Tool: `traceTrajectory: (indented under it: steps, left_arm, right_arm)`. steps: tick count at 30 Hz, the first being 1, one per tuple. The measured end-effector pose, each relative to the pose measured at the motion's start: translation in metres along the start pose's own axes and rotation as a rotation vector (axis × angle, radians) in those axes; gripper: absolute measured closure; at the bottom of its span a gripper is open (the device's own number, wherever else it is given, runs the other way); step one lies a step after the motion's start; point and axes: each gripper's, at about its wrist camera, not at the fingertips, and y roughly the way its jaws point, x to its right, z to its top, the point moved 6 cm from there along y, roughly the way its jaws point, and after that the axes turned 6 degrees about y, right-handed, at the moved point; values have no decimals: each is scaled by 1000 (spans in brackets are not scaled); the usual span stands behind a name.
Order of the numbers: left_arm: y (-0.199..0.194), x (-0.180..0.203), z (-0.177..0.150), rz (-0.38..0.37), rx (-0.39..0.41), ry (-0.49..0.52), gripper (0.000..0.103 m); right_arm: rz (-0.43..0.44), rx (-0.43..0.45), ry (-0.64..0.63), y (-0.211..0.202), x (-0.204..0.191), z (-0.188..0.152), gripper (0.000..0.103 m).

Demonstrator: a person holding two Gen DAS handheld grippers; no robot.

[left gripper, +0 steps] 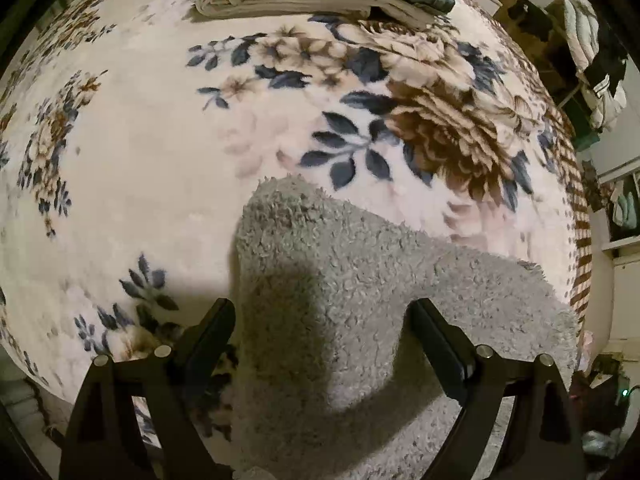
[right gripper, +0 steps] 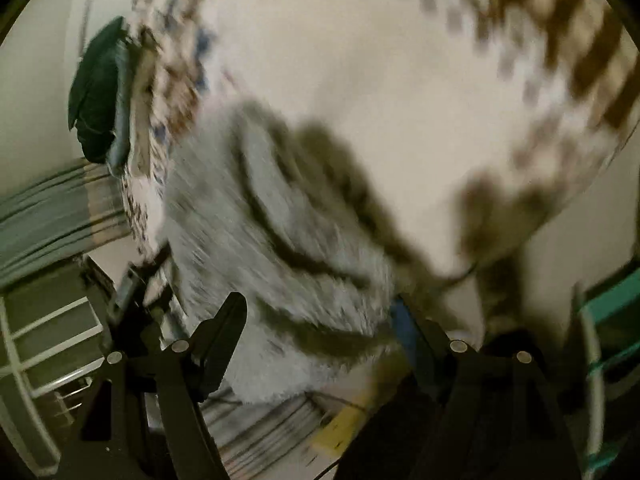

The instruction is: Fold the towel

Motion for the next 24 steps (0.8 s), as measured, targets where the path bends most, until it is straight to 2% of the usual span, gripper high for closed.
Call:
traceTrajectory:
  steps: [1, 3, 5, 7, 9, 10, 13, 15, 16, 19, 22, 23, 24]
  left_arm:
    - [1, 1, 0, 3, -1, 8, 13]
    - [3, 2, 1, 10, -7, 25, 13]
    - [5, 4, 2, 2, -15, 35, 13]
    - [6, 8, 2, -12, -22, 40, 13]
    - [3, 11, 3, -2, -17, 55, 13]
    - [0, 11, 4, -5, -15, 55, 13]
    - [-10, 8, 5, -30, -2, 39, 13]
    - [-19, 5, 6, -34, 16, 32, 13]
    - [-21, 4, 5, -36, 22, 29, 13]
    - [-28, 0, 2, -35, 37, 16, 13]
    - [-26, -4, -5, -37, 30, -4, 13]
    - [-23, -6, -7, -42, 23, -15, 13]
    - [-22, -7, -10, -46, 20, -23, 13]
  right_arm:
    - [-11, 8, 21, 2, 4, -3, 89]
    - [-30, 56, 53, -7, 12, -10, 90]
    - [-141, 98, 43, -18, 28, -13, 90]
    - [-203, 65, 10, -13, 38, -13, 89]
    - [-211, -23, -38, -8, 31, -13, 72]
    - [-218, -29, -67, -13, 25, -12, 66]
    - [-190, 63, -224, -51, -16, -5, 52]
    - [-150, 139, -257, -70, -37, 8, 31]
    - [-114, 167, -254, -74, -47, 20, 30]
    - [-102, 156, -243, -56, -60, 61, 30]
    - [-81, 69, -208, -18, -72, 86, 32]
    - [-72, 61, -221, -10, -80, 88, 55]
    - [-127, 97, -263, -7, -88, 92, 75]
